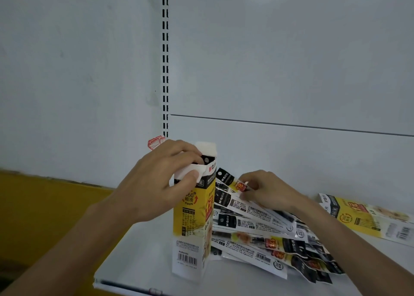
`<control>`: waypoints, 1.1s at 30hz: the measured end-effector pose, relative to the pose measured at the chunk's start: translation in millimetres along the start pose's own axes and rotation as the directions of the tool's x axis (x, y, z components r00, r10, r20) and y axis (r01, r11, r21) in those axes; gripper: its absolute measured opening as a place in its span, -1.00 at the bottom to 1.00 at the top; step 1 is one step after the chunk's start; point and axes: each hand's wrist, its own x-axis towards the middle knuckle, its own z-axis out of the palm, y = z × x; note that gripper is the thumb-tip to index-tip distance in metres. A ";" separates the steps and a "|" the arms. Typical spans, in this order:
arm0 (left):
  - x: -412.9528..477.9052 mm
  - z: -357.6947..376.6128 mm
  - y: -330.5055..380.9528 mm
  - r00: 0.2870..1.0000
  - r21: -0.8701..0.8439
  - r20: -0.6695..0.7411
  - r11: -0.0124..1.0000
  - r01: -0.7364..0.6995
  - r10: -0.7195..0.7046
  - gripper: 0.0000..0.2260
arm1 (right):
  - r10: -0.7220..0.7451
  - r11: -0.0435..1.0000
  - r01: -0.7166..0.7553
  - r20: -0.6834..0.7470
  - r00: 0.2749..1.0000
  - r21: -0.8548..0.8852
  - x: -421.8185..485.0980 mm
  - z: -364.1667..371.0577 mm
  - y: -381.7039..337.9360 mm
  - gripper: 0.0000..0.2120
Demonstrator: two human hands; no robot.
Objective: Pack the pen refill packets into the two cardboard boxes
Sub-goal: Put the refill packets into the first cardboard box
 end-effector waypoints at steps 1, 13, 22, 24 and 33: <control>-0.6 0.0 0.1 1.000 -0.003 0.008 1.000 0.014 -0.014 -0.64 | 0.000 1.000 0.001 -0.016 1.000 0.020 1.0 -1.5 0.2 -0.88; -4.0 -0.7 0.3 0.999 0.009 0.025 0.999 0.041 -0.041 -0.59 | 0.012 0.994 -0.018 0.053 0.999 0.110 3.1 -4.8 -5.5 -0.94; -2.2 -2.0 2.7 0.999 0.067 0.029 0.997 0.032 -0.034 -0.49 | 0.047 0.984 -0.019 0.158 0.986 -0.176 2.0 24.2 3.6 -0.85; -0.3 -3.2 3.2 0.998 0.078 0.043 0.996 0.034 -0.038 -0.48 | 0.015 0.985 0.004 0.110 0.994 -0.172 3.6 19.4 3.5 -0.84; -1.4 2.1 4.4 1.000 0.050 -0.011 0.998 0.024 -0.024 -0.70 | 0.123 0.728 0.137 -0.325 0.938 0.672 11.3 -35.3 -47.3 -0.81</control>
